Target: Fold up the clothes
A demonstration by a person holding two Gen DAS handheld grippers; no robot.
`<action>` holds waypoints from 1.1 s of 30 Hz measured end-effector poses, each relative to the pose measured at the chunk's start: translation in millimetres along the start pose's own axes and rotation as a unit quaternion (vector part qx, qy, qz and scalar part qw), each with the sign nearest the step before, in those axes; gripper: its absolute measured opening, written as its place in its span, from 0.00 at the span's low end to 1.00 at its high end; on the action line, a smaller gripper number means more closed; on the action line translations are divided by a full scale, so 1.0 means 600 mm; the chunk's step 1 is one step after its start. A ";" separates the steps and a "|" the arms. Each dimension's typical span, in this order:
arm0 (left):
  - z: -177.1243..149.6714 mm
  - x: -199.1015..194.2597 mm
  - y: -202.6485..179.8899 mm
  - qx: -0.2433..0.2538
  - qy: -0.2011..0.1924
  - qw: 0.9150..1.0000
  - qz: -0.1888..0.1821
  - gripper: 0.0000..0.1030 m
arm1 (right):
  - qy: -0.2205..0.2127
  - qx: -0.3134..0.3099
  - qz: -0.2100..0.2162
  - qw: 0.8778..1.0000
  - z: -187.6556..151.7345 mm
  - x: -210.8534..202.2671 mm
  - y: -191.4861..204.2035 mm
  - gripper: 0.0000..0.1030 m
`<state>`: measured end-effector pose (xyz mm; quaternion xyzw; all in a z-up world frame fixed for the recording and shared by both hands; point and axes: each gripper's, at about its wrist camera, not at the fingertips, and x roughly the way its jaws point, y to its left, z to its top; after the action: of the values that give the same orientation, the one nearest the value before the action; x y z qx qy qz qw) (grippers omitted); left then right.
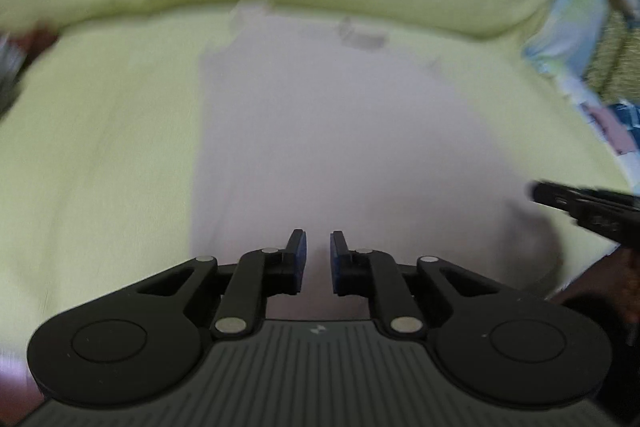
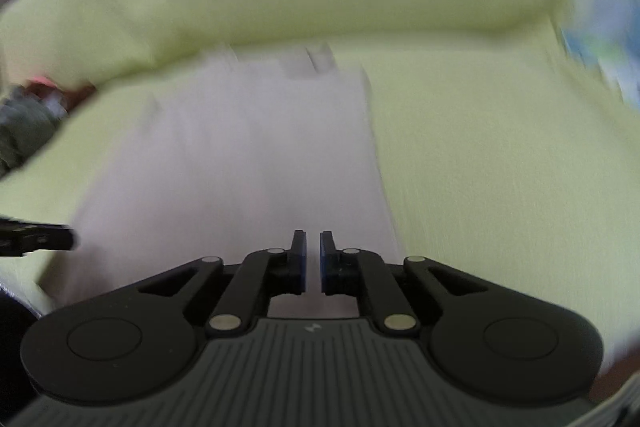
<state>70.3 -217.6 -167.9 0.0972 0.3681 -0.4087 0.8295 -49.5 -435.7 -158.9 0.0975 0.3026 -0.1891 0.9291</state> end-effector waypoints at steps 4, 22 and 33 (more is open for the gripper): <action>0.059 0.100 -0.010 0.036 -0.016 0.999 -0.025 0.28 | -0.048 -0.081 0.018 0.995 0.057 0.095 0.004 0.49; 0.298 0.371 0.020 0.012 0.137 0.991 -0.008 0.03 | 0.039 -0.242 0.072 0.967 0.261 0.359 -0.044 0.16; 0.345 0.455 0.026 0.025 0.147 0.989 -0.010 0.03 | 0.062 -0.355 0.095 0.928 0.254 0.464 -0.021 0.00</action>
<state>299.9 -468.8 -211.4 0.1731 0.4769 -0.4069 0.7596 232.7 -573.6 -205.2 -0.1992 0.3964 0.0263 0.8958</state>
